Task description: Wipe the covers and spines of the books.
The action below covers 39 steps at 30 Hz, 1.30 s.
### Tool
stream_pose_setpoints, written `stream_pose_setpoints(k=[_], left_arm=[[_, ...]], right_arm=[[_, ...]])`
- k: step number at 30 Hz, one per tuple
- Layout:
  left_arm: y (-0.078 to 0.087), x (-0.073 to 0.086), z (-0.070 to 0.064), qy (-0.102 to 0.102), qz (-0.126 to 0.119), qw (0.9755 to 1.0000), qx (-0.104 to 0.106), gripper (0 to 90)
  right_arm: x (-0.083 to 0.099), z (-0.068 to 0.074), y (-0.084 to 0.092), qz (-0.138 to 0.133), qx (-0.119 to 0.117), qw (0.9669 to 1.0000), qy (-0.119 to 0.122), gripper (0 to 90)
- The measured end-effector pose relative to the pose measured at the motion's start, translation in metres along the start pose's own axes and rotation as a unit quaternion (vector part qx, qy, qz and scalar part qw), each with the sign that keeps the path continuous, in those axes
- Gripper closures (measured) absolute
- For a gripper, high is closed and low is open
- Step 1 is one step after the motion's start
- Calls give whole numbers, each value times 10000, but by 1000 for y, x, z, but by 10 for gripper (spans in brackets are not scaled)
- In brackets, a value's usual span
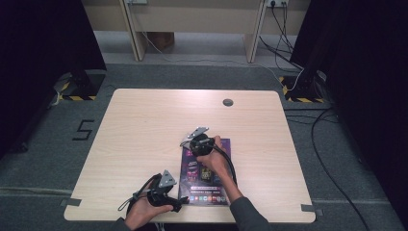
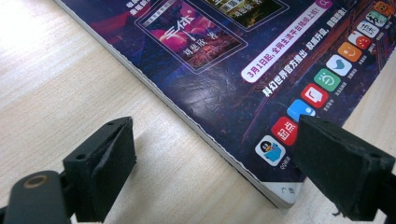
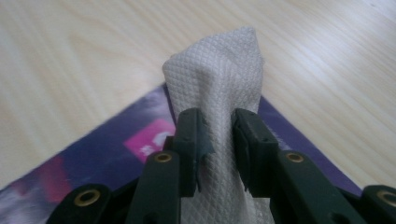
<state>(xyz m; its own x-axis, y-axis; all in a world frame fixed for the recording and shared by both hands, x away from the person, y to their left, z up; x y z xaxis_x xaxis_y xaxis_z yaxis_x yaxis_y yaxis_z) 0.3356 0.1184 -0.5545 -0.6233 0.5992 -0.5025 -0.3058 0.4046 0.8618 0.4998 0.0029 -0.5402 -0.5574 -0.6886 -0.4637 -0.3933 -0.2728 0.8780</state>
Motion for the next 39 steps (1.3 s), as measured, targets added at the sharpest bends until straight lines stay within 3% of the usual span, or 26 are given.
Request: stream_pose_setpoints(k=[3, 8, 11, 13, 15, 21, 28, 35, 37, 39], left_arm=[[0, 0, 0, -1, 11, 10000, 8, 120], [0, 0, 0, 12, 27, 10000, 2, 118], [0, 0, 0, 7, 16, 10000, -16, 116], [0, 0, 0, 7, 0, 10000, -16, 116], [0, 0, 0, 30, -8, 10000, -7, 116], [0, 0, 0, 24, -6, 10000, -8, 116], [0, 0, 0, 39, -8, 10000, -5, 116], [0, 0, 0, 36, 12, 10000, 0, 116], [-1, 0, 1, 85, 14, 10000, 27, 108], [-1, 1, 1, 88, 0, 10000, 15, 108]], right_arm=[[3, 3, 1, -56, 3, 10000, -33, 725], [6, 32, 7, -39, -262, 9987, 431, 723], [5, 35, 7, -38, -265, 9983, 525, 712], [5, 29, 6, -50, -257, 9990, 357, 710], [3, 16, 4, -23, -109, 9995, 280, 709], [12, -23, 3, 19, 174, 9994, -293, 709], [36, -52, 13, 83, 429, 9981, -440, 709], [63, -83, 23, 96, 641, 9940, -886, 709], [67, -87, 25, 38, 551, 9931, -1037, 709], [70, -91, 26, 59, 632, 9921, -1083, 709]])
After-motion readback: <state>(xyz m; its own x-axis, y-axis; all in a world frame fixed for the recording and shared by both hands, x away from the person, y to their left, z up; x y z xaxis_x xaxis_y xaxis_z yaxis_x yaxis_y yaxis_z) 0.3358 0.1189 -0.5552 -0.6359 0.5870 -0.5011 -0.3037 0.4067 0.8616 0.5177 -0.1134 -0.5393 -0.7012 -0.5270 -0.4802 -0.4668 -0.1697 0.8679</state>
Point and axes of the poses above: each handheld gripper's, and its own axes: y roughly backward along the jaws, x roughly out of its underside, z roughly to its left, the point moved 6 cm from there along -y, roughly forward along the jaws, and after that the axes turned 13 degrees about z, right-handed, at the moved point
